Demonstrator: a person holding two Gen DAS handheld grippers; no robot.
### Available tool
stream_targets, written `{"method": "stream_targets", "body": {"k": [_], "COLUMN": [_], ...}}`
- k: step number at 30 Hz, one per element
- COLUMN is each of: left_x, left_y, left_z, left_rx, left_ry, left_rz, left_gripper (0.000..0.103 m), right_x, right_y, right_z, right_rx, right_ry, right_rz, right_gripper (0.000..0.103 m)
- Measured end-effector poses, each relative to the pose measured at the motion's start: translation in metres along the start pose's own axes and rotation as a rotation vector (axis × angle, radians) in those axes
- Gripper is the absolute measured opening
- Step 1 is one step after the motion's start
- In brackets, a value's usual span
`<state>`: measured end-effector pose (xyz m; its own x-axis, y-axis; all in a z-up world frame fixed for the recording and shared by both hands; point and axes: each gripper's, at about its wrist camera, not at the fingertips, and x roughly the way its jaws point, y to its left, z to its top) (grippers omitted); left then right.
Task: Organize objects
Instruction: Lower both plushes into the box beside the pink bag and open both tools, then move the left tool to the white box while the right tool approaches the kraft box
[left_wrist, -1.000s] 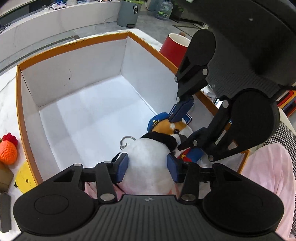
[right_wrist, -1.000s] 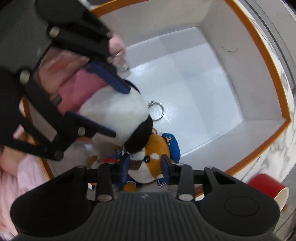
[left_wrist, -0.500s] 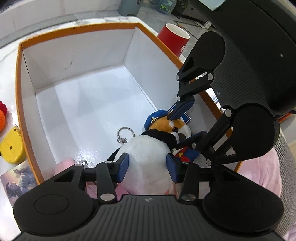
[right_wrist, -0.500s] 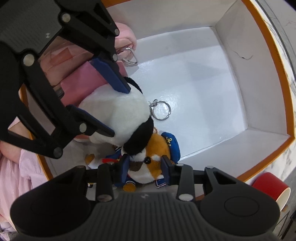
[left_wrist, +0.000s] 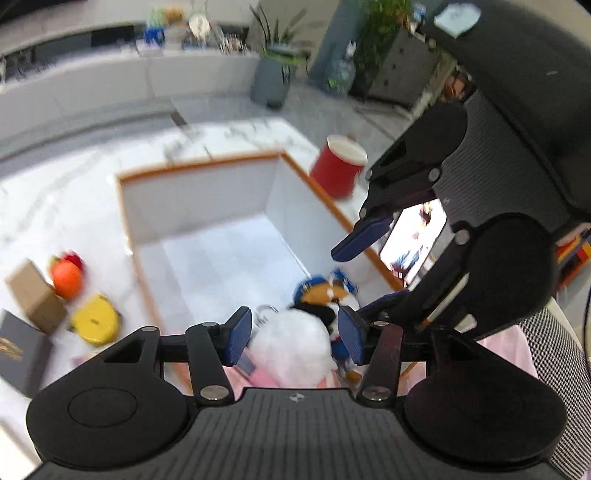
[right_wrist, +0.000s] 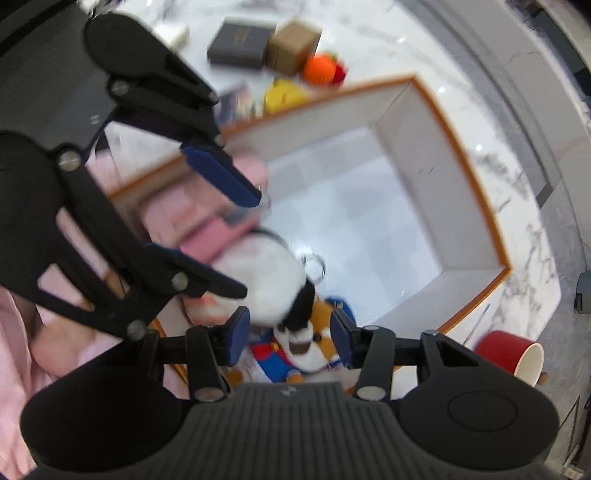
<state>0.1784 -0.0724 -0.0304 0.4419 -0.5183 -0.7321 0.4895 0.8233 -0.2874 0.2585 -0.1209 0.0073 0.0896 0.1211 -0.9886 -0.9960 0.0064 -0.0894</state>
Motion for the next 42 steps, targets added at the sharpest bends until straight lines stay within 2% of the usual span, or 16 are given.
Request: {"method": "stream_targets", "body": {"k": [3, 8, 12, 16, 21, 26, 28, 30, 32, 35, 37, 42], "left_x": [-0.034, -0.084, -0.112, -0.129, -0.137, -0.119, -0.105, -0.097, -0.09, -0.082, -0.079, -0.075], "left_y": [0.006, 0.027, 0.057, 0.089, 0.129, 0.152, 0.161, 0.172, 0.187, 0.208, 0.215, 0.225], "left_z": [-0.001, -0.007, -0.018, -0.032, -0.058, -0.076, -0.082, -0.091, -0.102, -0.121, -0.131, -0.149], "left_rx": [-0.003, -0.047, -0.112, -0.19, -0.263, -0.198, -0.226, -0.283, -0.405, -0.559, -0.622, -0.775], "left_ry": [-0.06, -0.125, -0.151, -0.137, -0.079, 0.014, 0.073, 0.116, 0.162, 0.201, 0.208, 0.197], "left_rz": [0.032, 0.104, 0.19, 0.262, 0.305, 0.315, 0.353, 0.381, 0.412, 0.483, 0.473, 0.369], "left_gripper": [0.061, 0.061, 0.061, 0.061, 0.061, 0.063, 0.067, 0.072, 0.079, 0.079, 0.08, 0.08], "right_x": [-0.021, -0.038, -0.044, -0.038, -0.018, 0.03, 0.048, 0.066, 0.077, 0.094, 0.102, 0.115], "right_y": [0.009, 0.011, 0.024, 0.036, 0.063, 0.077, 0.08, 0.083, 0.087, 0.093, 0.095, 0.092], "right_z": [0.002, 0.026, 0.044, 0.077, 0.112, 0.142, 0.15, 0.157, 0.16, 0.168, 0.173, 0.182], "right_rx": [0.061, 0.16, 0.199, 0.225, 0.134, -0.002, -0.033, -0.051, -0.068, -0.085, -0.096, -0.139], "right_ry": [-0.086, -0.207, -0.3, -0.333, -0.32, -0.249, -0.217, -0.184, -0.165, -0.151, -0.143, -0.114], "right_rz": [-0.025, -0.03, -0.011, 0.01, 0.027, 0.028, 0.043, 0.058, 0.081, 0.126, 0.131, 0.127], "right_gripper": [0.05, 0.05, 0.05, 0.05, 0.05, 0.051, 0.051, 0.051, 0.051, 0.051, 0.051, 0.052]}}
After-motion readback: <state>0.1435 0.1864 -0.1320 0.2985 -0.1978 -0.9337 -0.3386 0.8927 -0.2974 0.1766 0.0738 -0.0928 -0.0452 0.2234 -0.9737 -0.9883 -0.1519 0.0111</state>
